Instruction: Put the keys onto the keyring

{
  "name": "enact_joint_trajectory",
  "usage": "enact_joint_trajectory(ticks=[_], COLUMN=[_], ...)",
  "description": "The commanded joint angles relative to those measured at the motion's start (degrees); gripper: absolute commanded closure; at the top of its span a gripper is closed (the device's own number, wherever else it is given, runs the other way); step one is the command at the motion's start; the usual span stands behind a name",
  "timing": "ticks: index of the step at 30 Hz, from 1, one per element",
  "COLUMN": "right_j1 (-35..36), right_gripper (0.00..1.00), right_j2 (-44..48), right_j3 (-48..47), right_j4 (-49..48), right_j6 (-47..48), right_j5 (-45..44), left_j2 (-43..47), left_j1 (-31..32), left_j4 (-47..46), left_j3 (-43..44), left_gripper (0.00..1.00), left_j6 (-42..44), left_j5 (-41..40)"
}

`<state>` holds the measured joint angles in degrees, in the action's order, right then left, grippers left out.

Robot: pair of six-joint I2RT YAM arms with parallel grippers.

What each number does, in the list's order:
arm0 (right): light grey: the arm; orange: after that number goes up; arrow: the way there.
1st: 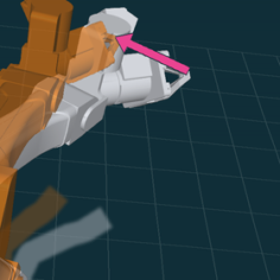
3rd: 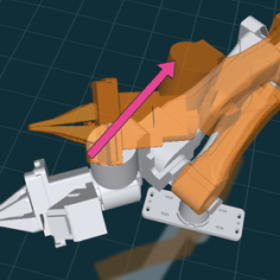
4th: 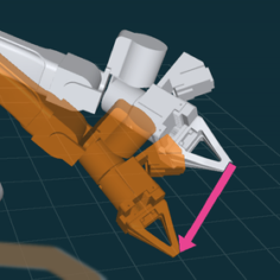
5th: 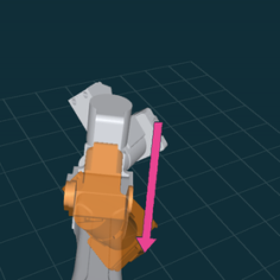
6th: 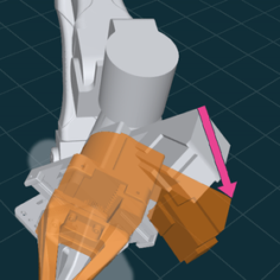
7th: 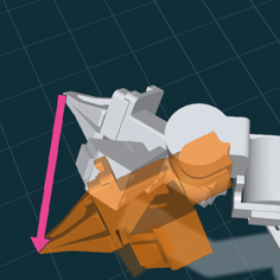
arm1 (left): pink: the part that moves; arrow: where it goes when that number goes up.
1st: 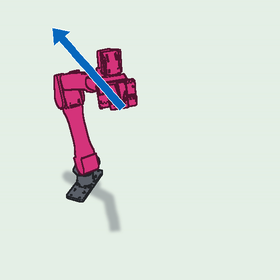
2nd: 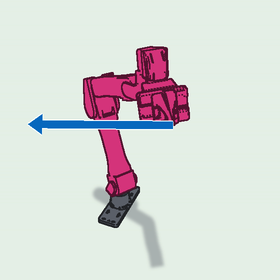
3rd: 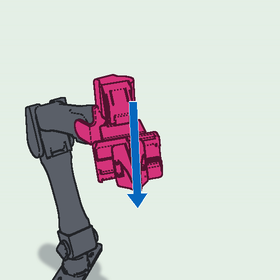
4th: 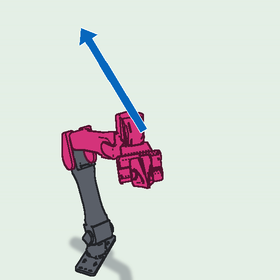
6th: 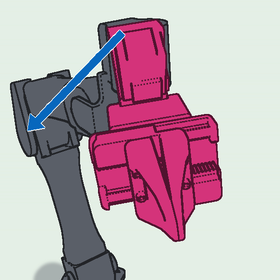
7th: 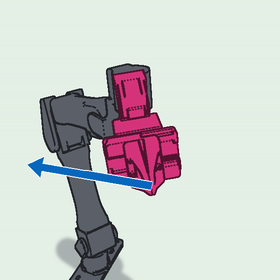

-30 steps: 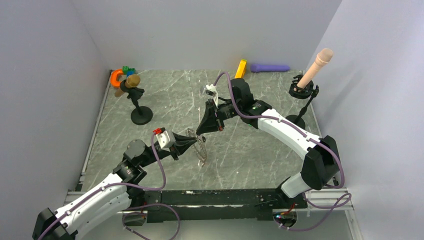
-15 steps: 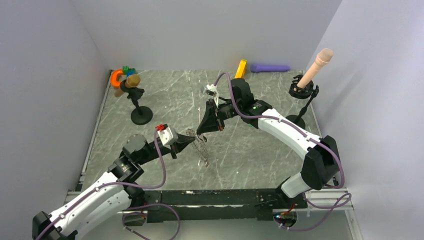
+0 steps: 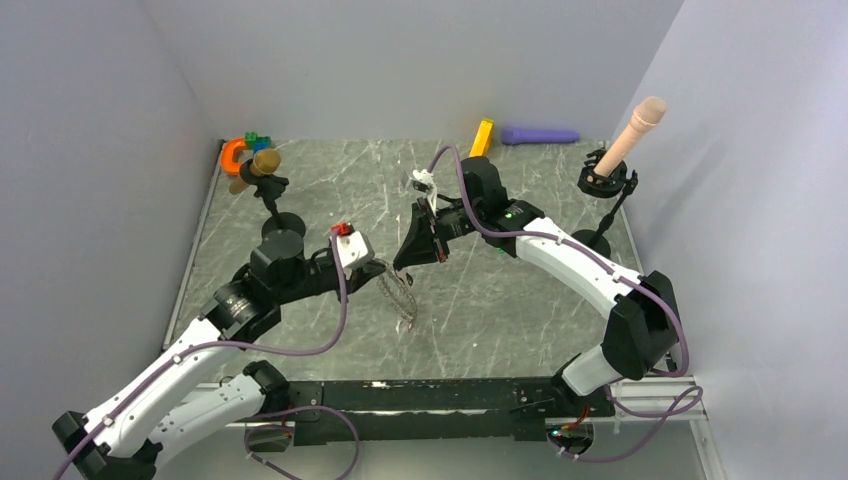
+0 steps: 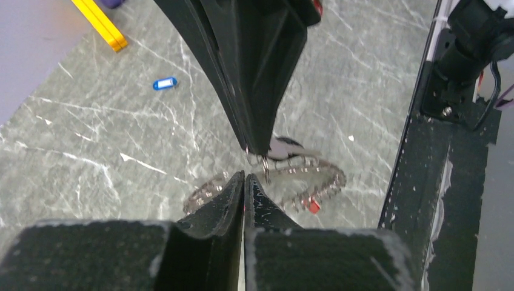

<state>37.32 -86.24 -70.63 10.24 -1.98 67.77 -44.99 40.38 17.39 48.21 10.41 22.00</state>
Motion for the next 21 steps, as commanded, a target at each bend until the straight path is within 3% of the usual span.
enact_joint_trajectory(ticks=[1, 4, 9, 21], right_j1=[0.0, 0.0, 0.0, 0.0], right_gripper=[1.0, 1.0, 1.0, 1.0], right_j2=[1.9, 1.9, 1.9, 1.8], right_j3=[-0.4, -0.5, -0.4, -0.3], right_j4=[-2.1, -2.1, -2.4, -2.3], right_j6=[-0.6, -0.6, -0.8, -0.6], right_j5=[0.9, 0.9, 1.1, 1.3], left_j2=[4.9, 9.8, 13.6, 9.9], left_j1=[0.3, 0.2, 0.3, 0.3], left_j4=[0.6, -7.9, -21.4, -27.7], left_j3=[-3.5, -10.8, -18.9, -20.1], left_gripper=[0.79, 0.7, 0.67, 0.69], left_j6=[0.9, -1.3, -5.0, -5.9], left_j5=[0.1, 0.9, 1.9, 0.1])
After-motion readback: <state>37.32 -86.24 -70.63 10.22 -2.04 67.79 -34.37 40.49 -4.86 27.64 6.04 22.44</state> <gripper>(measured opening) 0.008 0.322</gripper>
